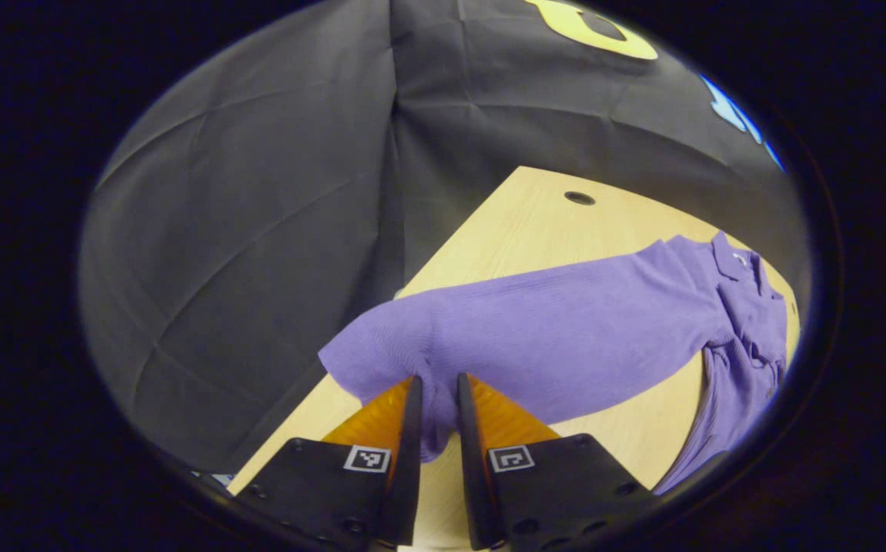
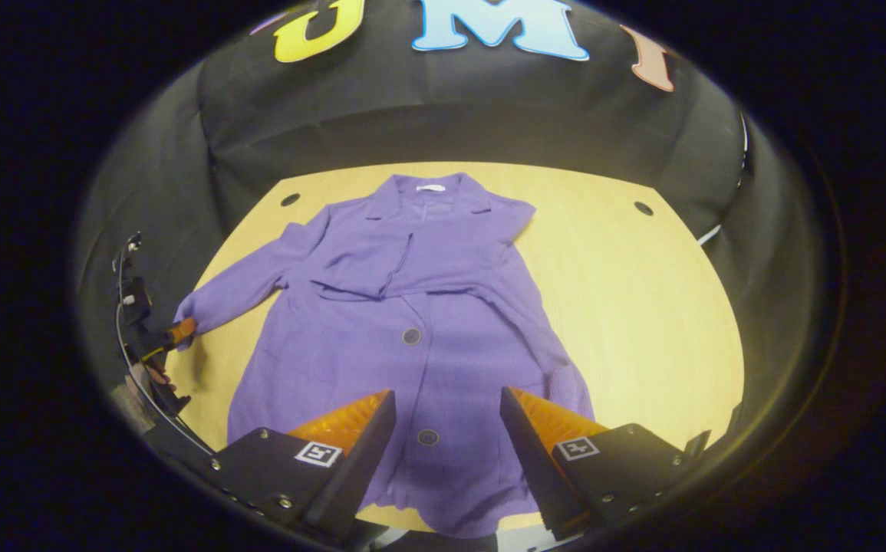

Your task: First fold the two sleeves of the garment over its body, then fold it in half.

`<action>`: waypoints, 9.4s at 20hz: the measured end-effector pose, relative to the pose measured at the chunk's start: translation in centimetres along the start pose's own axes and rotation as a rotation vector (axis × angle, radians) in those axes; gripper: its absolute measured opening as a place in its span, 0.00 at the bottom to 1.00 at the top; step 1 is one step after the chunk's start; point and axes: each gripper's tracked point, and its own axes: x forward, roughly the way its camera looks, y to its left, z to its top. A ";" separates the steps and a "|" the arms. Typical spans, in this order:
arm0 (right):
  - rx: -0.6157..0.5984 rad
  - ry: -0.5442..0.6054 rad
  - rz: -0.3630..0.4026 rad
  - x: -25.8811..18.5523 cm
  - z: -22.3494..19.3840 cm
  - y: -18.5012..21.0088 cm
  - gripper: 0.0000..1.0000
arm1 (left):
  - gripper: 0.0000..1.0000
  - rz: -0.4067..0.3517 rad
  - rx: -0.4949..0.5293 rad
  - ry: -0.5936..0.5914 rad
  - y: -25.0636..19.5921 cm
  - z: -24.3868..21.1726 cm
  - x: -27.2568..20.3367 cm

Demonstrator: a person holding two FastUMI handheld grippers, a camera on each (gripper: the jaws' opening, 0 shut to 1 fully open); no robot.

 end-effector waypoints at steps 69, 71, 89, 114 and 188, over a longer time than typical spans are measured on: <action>0.151 0.141 0.079 1.7 -11.8 -6.3 0.87 | 0.88 -0.749 0.421 -0.027 -59.8 2.7 -17.0; 0.150 0.148 0.086 1.6 -11.8 -6.2 0.87 | 0.90 -0.733 0.432 -0.040 -57.2 2.6 -17.5; -0.020 0.223 0.034 2.1 -11.9 -6.9 0.86 | 0.90 -0.565 0.331 0.057 -34.0 -5.8 -22.1; -0.077 0.219 -0.029 2.4 -12.4 -6.7 0.89 | 0.94 -0.421 0.462 0.255 -26.4 -17.5 -22.6; 0.149 -0.295 -0.024 27.0 30.7 -8.3 0.01 | 0.06 -0.542 0.323 -0.105 -51.3 17.2 7.7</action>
